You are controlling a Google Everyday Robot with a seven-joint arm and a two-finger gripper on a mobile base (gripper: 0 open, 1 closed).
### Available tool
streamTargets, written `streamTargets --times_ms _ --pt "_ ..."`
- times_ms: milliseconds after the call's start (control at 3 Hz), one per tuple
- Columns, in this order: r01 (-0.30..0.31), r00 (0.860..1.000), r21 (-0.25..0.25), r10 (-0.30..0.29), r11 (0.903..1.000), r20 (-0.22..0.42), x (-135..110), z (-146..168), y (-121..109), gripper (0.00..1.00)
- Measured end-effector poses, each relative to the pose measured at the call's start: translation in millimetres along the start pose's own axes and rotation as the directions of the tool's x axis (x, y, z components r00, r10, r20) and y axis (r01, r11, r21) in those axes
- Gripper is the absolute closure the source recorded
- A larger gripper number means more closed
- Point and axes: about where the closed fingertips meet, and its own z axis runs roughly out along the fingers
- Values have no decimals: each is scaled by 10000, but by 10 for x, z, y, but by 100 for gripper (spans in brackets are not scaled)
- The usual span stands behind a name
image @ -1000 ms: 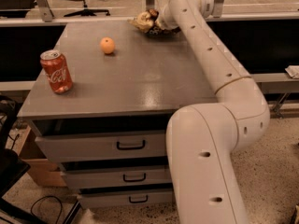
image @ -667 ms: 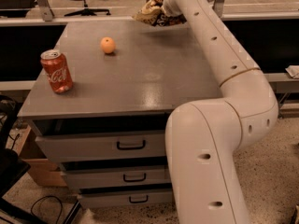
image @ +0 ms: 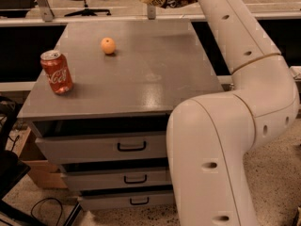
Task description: Move brown chip bag near coke can
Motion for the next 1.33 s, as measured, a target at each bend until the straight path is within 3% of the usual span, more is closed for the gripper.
streamTargets --times_ms 667,1333 --pt "532 9961 299 -509 9981 -724 -380 -878 -226 100" --pt "777 9823 449 -688 9960 -1741 -475 -1509 -154 100"
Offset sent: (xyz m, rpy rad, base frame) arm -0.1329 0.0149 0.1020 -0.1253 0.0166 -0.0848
